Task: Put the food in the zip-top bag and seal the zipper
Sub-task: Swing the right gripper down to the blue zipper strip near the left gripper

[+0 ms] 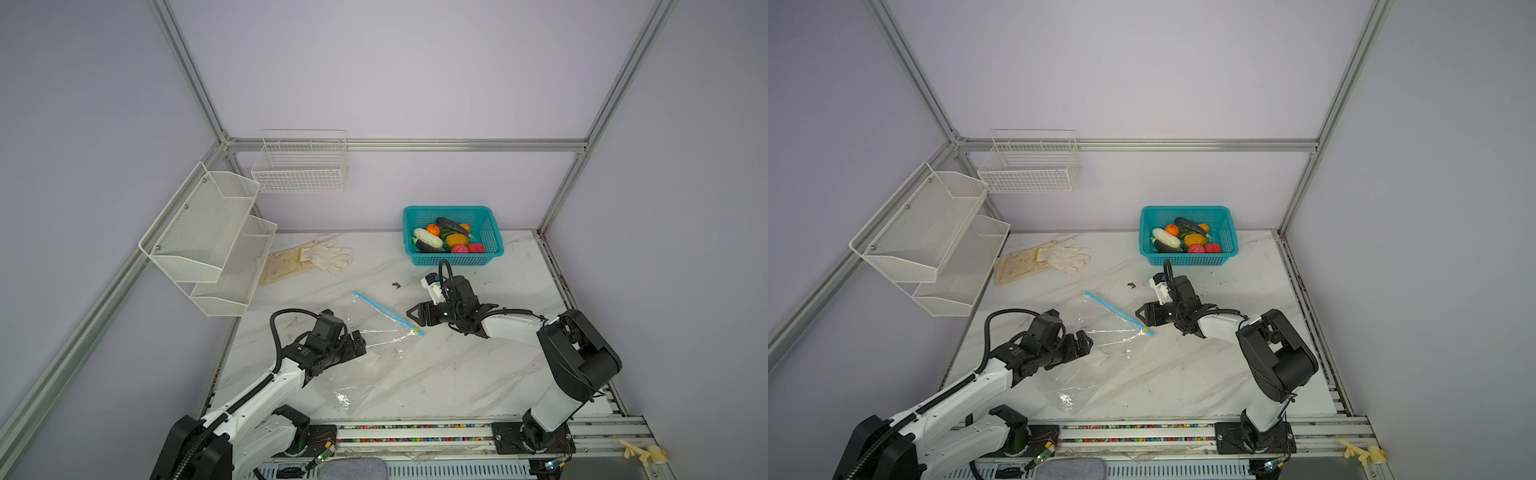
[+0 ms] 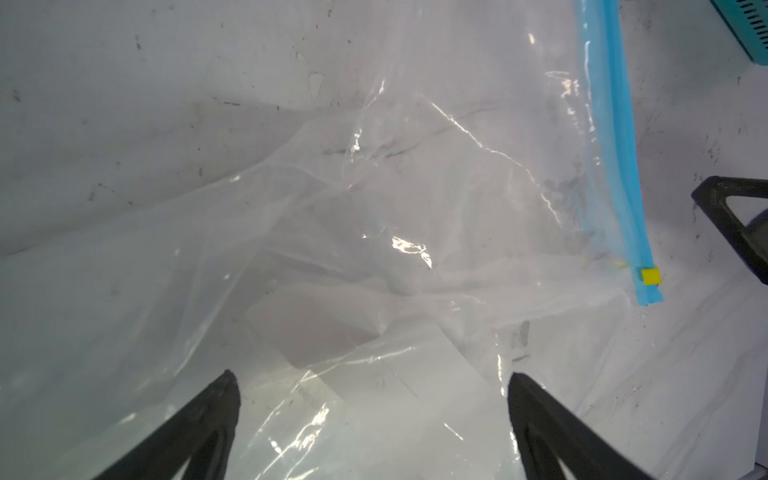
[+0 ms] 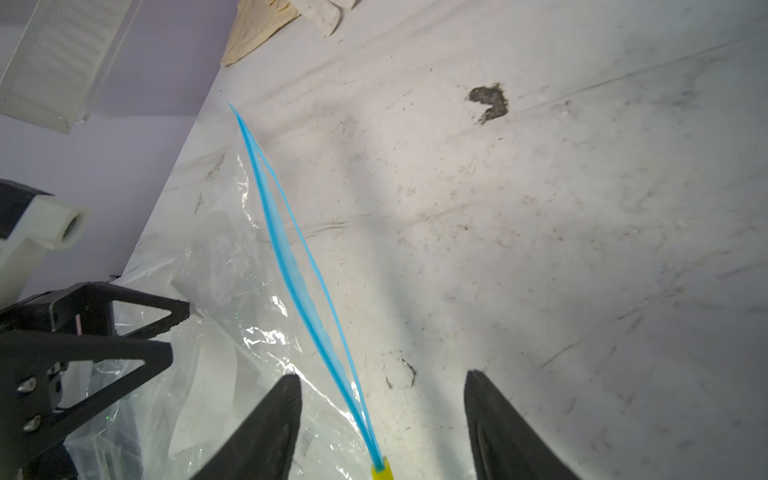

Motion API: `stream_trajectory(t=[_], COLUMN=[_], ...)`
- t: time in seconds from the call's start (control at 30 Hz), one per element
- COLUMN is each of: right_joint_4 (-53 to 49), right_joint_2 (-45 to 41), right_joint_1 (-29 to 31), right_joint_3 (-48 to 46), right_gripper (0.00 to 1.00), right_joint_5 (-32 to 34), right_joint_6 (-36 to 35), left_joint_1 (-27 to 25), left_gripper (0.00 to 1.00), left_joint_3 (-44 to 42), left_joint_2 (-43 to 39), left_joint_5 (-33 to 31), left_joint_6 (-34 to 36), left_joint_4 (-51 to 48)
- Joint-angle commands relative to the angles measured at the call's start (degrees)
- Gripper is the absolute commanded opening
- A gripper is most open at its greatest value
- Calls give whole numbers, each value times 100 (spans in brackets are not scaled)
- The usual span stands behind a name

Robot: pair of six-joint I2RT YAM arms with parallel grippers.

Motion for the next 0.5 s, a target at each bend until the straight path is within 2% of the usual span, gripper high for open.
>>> stream_trajectory(t=[0.0,0.47], right_joint_4=[148,-126], right_joint_2=[138,703], right_joint_1=[75,225], right_joint_3=[233,635], right_gripper=[64,48], right_joint_5=[-334,-892], right_joint_6=[-172,-471], left_joint_1=[-8,-8], left_gripper=[99,99], left_joint_3=[-227,-182], left_joint_2=[199,846], left_joint_5=[-101,-26], left_joint_6=[176,378], left_joint_4=[544,1085])
